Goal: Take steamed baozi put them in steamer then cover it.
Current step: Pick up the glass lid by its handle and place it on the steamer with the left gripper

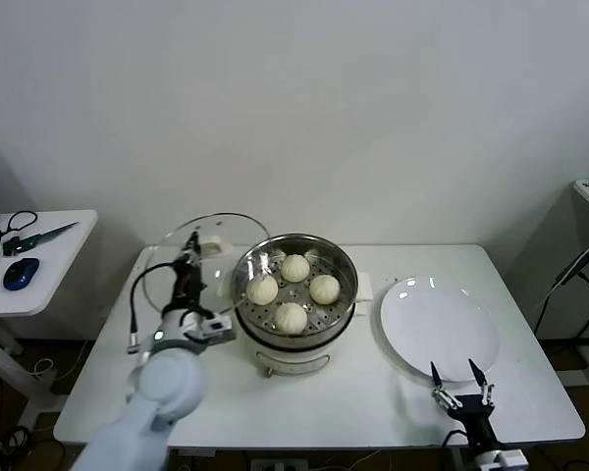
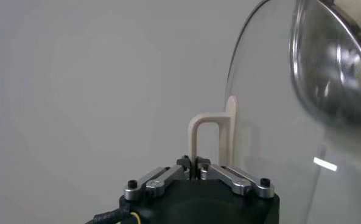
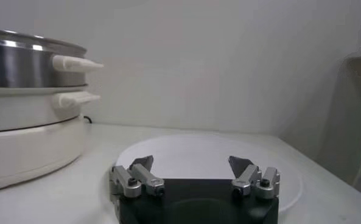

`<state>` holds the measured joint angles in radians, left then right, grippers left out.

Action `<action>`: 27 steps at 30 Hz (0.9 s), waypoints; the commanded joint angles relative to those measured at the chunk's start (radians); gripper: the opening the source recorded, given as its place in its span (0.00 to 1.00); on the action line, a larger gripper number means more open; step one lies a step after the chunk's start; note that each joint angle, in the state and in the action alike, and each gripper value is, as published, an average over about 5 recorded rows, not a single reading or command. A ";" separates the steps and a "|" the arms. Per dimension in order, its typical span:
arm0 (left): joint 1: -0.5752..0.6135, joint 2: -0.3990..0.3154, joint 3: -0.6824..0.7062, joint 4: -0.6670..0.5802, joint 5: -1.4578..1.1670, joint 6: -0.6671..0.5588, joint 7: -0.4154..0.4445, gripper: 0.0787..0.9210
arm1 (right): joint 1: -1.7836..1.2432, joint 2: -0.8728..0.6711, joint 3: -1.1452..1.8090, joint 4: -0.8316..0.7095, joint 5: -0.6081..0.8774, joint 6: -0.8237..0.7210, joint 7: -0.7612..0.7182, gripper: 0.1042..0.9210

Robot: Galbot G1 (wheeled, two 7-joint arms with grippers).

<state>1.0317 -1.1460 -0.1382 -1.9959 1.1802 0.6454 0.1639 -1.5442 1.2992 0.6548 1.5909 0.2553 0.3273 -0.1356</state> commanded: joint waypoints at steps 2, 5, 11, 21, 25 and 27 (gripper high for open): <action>-0.105 -0.126 0.207 -0.010 0.156 0.089 0.090 0.07 | 0.025 0.009 -0.011 -0.016 -0.026 -0.009 0.018 0.88; -0.128 -0.183 0.255 0.038 0.191 0.093 0.099 0.07 | 0.028 0.010 -0.012 -0.024 -0.026 -0.006 0.019 0.88; -0.164 -0.276 0.322 0.138 0.250 0.101 0.099 0.07 | 0.036 0.012 -0.008 -0.036 -0.023 0.001 0.019 0.88; -0.132 -0.389 0.349 0.232 0.332 0.095 0.080 0.07 | 0.026 0.019 -0.007 -0.028 -0.021 0.015 0.014 0.88; -0.131 -0.397 0.329 0.261 0.332 0.090 0.062 0.07 | 0.021 0.023 -0.008 -0.033 -0.021 0.025 0.014 0.88; -0.130 -0.385 0.320 0.269 0.332 0.088 0.060 0.07 | 0.021 0.025 -0.007 -0.034 -0.021 0.028 0.015 0.88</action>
<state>0.9148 -1.4723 0.1521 -1.7652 1.4809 0.7199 0.2257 -1.5223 1.3212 0.6479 1.5589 0.2361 0.3474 -0.1208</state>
